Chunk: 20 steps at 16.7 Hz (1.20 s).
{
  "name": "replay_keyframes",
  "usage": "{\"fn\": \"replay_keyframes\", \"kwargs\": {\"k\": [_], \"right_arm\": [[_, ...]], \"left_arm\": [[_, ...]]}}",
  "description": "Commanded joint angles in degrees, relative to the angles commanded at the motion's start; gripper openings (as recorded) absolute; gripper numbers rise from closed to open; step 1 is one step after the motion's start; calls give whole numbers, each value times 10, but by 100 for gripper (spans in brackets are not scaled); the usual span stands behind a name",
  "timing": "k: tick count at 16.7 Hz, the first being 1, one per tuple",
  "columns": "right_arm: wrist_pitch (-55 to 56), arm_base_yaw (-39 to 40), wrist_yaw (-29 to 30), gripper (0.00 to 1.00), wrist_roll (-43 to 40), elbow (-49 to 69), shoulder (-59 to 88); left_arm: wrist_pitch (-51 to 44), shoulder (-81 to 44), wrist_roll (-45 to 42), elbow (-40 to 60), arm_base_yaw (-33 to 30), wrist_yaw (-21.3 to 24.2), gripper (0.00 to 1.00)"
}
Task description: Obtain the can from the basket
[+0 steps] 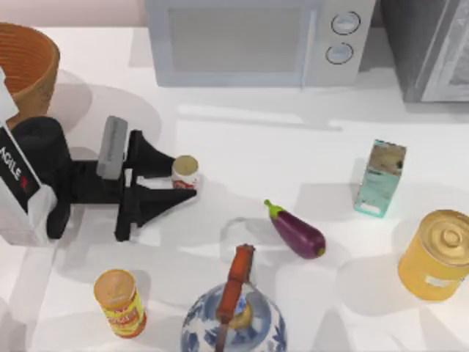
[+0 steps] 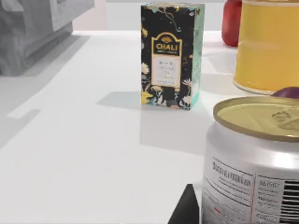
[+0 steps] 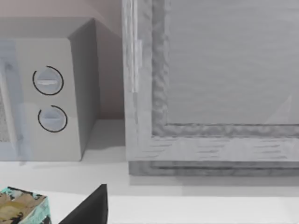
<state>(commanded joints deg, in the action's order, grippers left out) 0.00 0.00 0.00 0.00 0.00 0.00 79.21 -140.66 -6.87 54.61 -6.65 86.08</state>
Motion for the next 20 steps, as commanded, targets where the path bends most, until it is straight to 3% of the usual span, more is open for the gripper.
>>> {"fn": "replay_keyframes", "kwargs": {"k": [2,15,20], "right_arm": [[0,0,0,100,0,0,0],[0,0,0,100,0,0,0],[0,0,0,100,0,0,0]], "left_arm": [[0,0,0,0,0,0,0],[0,0,0,0,0,0,98],[0,0,0,0,0,0,100]]}}
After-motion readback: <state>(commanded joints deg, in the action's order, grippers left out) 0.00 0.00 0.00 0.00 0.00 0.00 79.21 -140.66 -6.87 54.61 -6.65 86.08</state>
